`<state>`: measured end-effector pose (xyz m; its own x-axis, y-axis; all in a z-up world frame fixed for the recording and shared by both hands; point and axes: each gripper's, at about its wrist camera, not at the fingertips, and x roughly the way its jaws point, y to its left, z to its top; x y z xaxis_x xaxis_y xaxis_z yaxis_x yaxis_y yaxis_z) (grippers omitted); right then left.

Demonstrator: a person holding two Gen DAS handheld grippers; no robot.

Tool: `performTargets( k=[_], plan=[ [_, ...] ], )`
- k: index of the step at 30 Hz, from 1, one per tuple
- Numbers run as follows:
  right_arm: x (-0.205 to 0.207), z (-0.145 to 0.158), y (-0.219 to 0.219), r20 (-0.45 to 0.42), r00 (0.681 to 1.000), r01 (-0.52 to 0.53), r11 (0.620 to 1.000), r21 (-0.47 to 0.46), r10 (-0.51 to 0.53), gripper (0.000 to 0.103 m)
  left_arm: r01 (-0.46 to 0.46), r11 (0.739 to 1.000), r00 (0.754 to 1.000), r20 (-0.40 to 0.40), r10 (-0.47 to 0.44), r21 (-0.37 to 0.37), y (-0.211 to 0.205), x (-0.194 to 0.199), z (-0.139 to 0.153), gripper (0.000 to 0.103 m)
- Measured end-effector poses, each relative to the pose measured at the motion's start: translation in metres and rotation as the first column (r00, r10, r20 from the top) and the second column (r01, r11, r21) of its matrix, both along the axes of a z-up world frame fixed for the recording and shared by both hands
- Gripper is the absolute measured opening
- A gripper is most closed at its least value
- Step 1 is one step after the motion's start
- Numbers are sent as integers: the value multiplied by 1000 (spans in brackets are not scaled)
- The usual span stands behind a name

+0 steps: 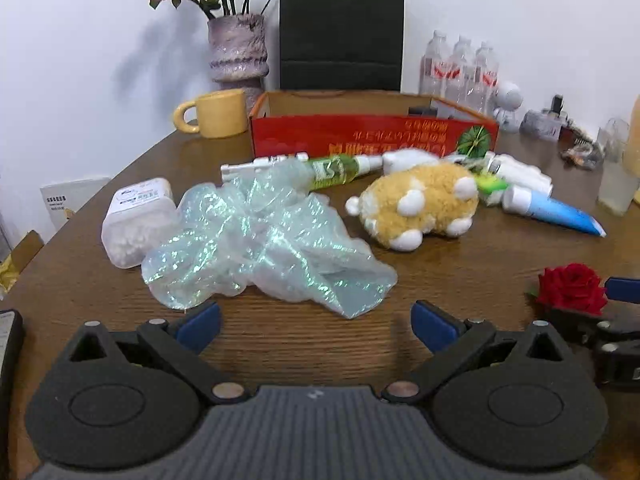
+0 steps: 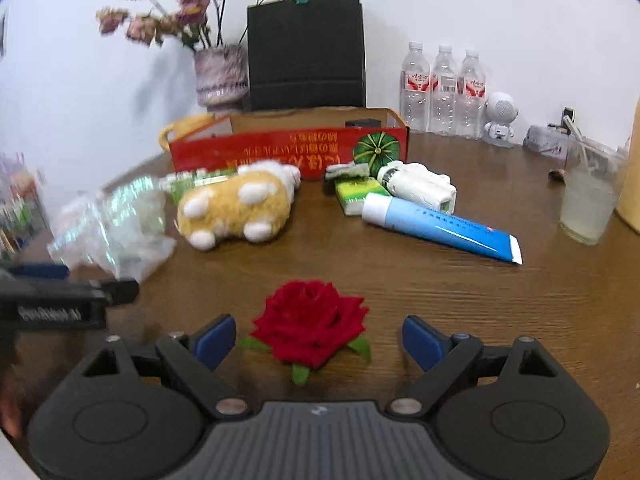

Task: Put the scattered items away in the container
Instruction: 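Grasp the red rose with the right tool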

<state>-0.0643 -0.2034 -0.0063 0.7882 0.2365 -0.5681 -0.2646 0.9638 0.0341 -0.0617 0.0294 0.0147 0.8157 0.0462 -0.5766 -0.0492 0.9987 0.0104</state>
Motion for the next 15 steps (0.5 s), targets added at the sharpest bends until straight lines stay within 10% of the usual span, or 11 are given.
performTargets(
  k=[15],
  plan=[
    [6,-7,-16,-1,998,56,992,111,-56,93,24,1000,998,-63,-23,7,-4,6,-15,103]
  ],
)
